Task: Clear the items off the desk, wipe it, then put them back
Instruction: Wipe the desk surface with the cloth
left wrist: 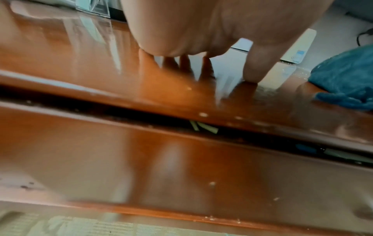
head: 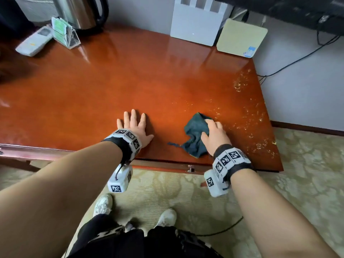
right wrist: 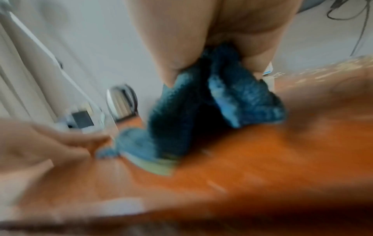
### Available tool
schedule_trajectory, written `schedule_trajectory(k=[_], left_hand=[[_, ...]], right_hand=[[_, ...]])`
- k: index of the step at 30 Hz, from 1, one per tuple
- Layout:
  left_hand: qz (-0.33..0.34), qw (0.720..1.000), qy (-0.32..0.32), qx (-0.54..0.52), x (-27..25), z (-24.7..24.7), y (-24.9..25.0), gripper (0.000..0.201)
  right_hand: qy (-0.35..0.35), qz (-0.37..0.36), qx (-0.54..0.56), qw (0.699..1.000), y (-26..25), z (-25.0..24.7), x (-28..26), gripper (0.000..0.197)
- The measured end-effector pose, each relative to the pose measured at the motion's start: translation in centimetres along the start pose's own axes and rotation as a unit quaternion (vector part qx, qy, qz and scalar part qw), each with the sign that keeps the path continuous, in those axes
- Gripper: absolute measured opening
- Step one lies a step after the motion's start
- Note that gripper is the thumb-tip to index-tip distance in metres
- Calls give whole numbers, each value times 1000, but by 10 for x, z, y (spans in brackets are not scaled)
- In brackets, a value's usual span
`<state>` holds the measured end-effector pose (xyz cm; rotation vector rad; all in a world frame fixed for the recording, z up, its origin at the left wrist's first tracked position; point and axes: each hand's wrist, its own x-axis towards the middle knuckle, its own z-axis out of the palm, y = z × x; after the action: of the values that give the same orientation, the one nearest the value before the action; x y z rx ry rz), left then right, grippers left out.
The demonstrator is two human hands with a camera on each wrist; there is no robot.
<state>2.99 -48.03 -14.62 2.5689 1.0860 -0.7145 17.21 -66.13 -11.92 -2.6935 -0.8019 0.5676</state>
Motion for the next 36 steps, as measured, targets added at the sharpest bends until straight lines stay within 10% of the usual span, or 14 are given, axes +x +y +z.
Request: schedule_trajectory(k=[4, 8, 15, 26, 32, 36], left_hand=[[-37, 999, -1, -20, -4, 1, 8, 78], [-62, 998, 2, -25, -10, 3, 15, 73], [-33, 999, 28, 0, -18, 13, 46, 66], [-4, 998, -28, 55, -18, 9, 101, 81], [-15, 998, -33, 50, -16, 7, 102, 84], [-20, 997, -42, 62, -19, 3, 105, 83]], right_hand=[[-4, -31, 249, 968, -15, 0, 1, 53], [-18, 4, 11, 1000, -1, 5, -6, 63], [-32, -140, -137, 980, -4, 36, -8, 55], [32, -48, -54, 997, 73, -13, 1, 48], [-27, -193, -108, 975, 63, 8, -15, 64], [-15, -103, -125, 987, 120, -8, -20, 71]])
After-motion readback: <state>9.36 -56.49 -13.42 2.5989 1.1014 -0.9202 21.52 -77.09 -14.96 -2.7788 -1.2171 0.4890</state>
